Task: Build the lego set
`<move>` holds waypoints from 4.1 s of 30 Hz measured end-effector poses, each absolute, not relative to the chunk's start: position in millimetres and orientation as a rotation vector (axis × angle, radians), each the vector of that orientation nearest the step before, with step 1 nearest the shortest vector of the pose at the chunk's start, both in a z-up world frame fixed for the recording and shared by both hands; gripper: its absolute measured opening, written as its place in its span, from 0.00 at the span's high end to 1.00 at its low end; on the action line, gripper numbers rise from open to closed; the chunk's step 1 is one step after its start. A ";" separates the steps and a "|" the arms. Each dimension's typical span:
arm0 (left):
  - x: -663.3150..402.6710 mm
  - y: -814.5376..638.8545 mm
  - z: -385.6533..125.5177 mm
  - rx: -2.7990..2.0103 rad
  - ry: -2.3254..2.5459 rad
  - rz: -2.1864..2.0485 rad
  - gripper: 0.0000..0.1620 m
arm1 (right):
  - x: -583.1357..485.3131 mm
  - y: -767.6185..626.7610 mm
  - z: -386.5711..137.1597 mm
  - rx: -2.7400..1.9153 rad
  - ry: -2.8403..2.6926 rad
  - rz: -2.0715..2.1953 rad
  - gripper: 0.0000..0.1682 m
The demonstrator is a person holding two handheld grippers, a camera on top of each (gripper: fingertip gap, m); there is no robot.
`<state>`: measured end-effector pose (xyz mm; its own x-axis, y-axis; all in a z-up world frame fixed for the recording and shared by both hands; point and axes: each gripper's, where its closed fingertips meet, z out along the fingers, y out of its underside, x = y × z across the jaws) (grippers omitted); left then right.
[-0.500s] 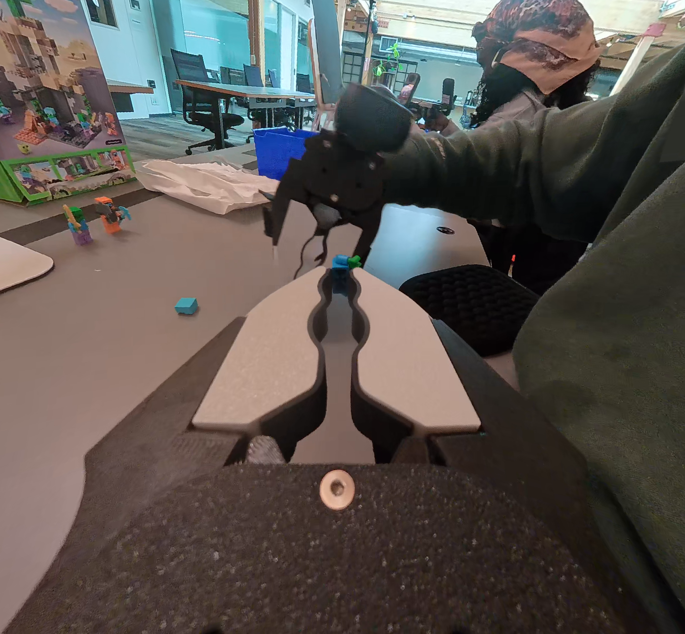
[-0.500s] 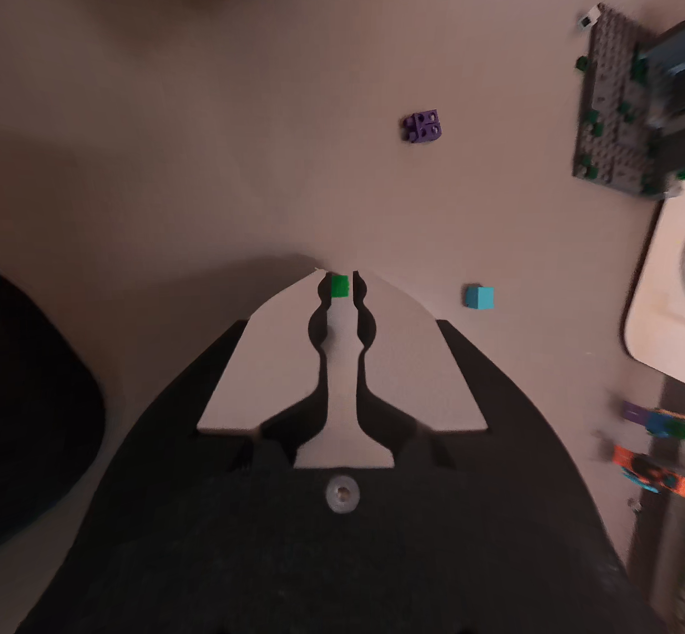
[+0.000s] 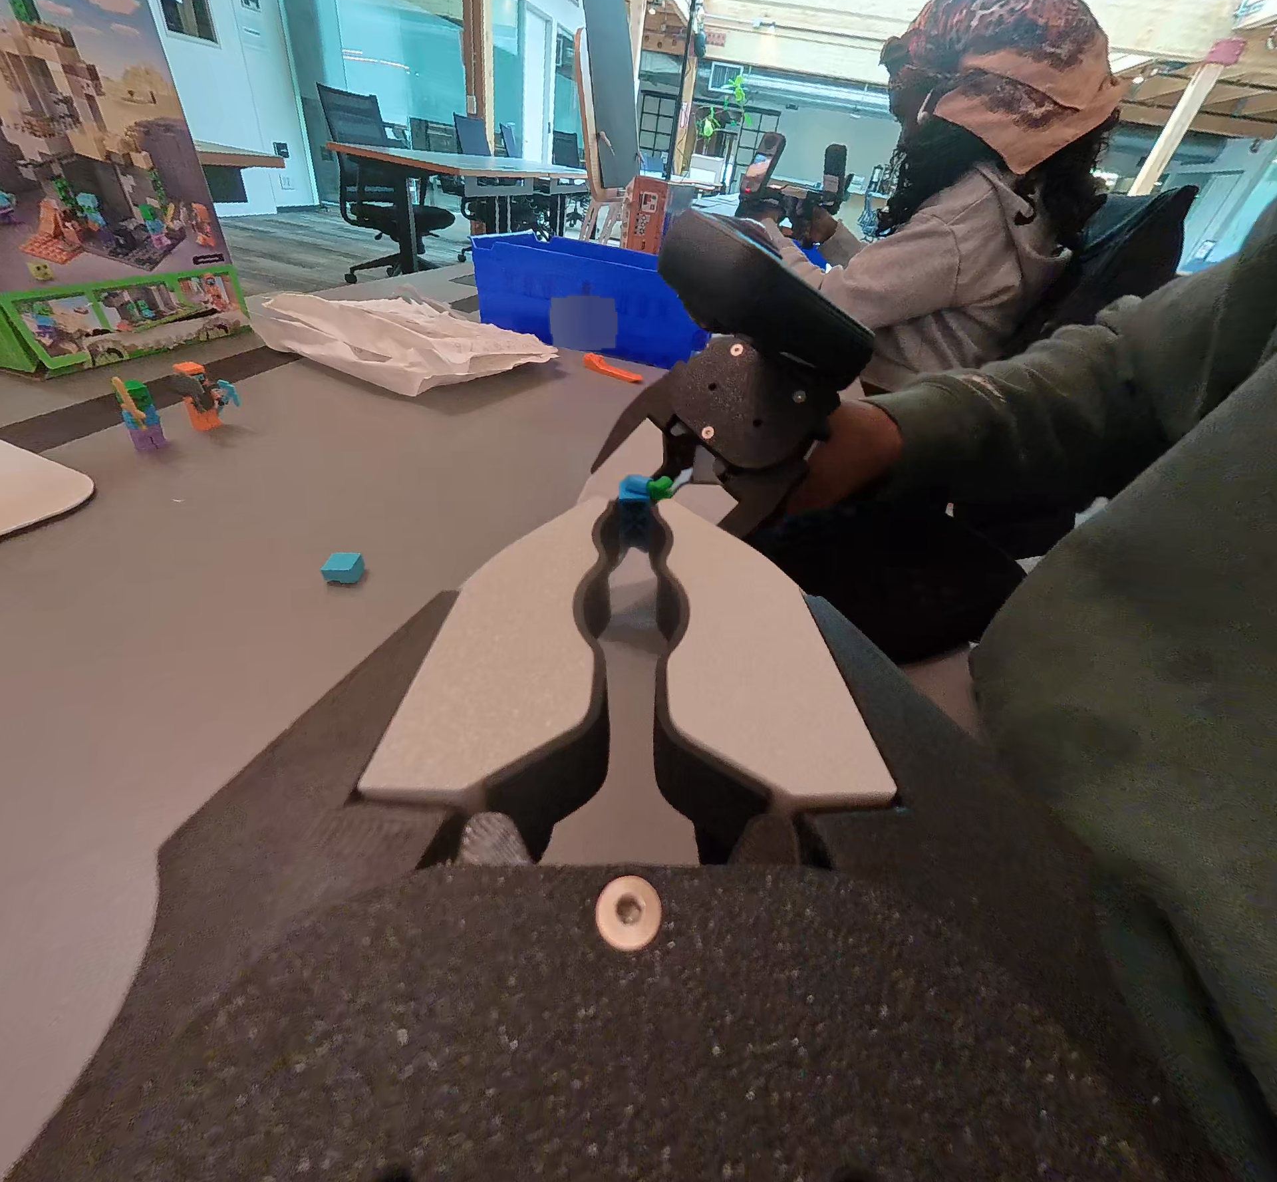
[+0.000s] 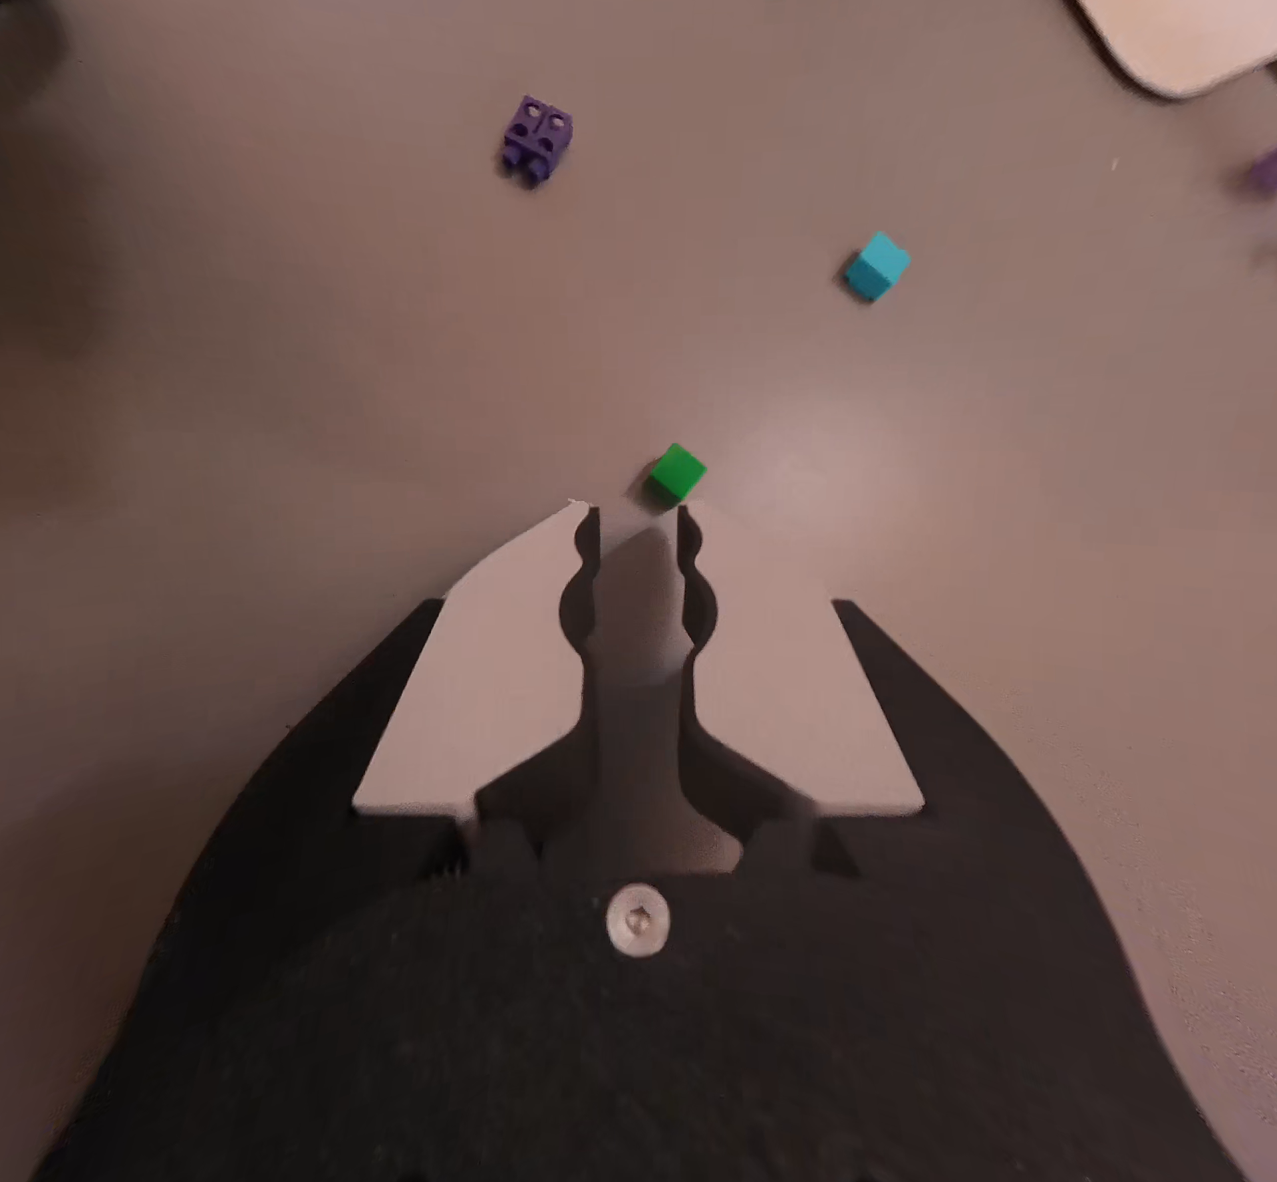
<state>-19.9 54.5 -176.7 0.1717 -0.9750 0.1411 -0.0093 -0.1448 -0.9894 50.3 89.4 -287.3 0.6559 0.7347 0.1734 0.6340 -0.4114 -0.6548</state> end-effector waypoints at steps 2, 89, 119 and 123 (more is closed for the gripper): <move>-19.6 53.5 -176.5 -1.406 1.027 -1.174 0.95 | 51.1 89.7 -290.1 -2.225 -0.929 0.189 0.87; -23.7 39.7 -170.0 -1.370 1.083 -1.205 0.95 | 49.3 121.7 -292.3 -2.567 -2.302 -0.261 0.86; -18.0 54.8 -193.9 -1.429 1.084 -1.182 0.95 | 60.8 119.4 -287.2 -0.418 -2.995 -0.040 0.85; -17.6 55.4 -195.1 -1.433 1.084 -1.187 0.95 | 58.8 117.4 -288.6 -0.277 -3.043 -0.036 0.85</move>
